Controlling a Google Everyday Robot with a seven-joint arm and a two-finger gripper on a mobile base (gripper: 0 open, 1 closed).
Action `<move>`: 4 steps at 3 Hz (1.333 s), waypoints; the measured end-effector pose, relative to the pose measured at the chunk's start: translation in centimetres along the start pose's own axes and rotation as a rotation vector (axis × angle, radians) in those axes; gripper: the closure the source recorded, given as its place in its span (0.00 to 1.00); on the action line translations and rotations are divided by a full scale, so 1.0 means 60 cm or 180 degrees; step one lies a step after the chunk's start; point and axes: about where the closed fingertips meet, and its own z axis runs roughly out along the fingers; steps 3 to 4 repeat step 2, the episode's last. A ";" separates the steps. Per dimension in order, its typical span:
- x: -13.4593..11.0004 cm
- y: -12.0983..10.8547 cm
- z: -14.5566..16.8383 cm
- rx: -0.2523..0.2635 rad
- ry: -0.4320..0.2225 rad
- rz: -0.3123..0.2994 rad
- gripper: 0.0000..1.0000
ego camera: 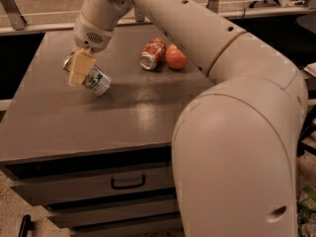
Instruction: Knock 7up can over
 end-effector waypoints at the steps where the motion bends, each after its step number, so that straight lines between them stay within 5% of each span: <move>1: -0.001 0.000 0.005 -0.0011 0.0000 -0.0002 0.00; 4: -0.001 0.000 0.005 -0.0011 0.0000 -0.0002 0.00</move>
Offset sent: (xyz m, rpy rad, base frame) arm -0.0002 0.0018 -0.0019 -0.0006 0.0022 0.0023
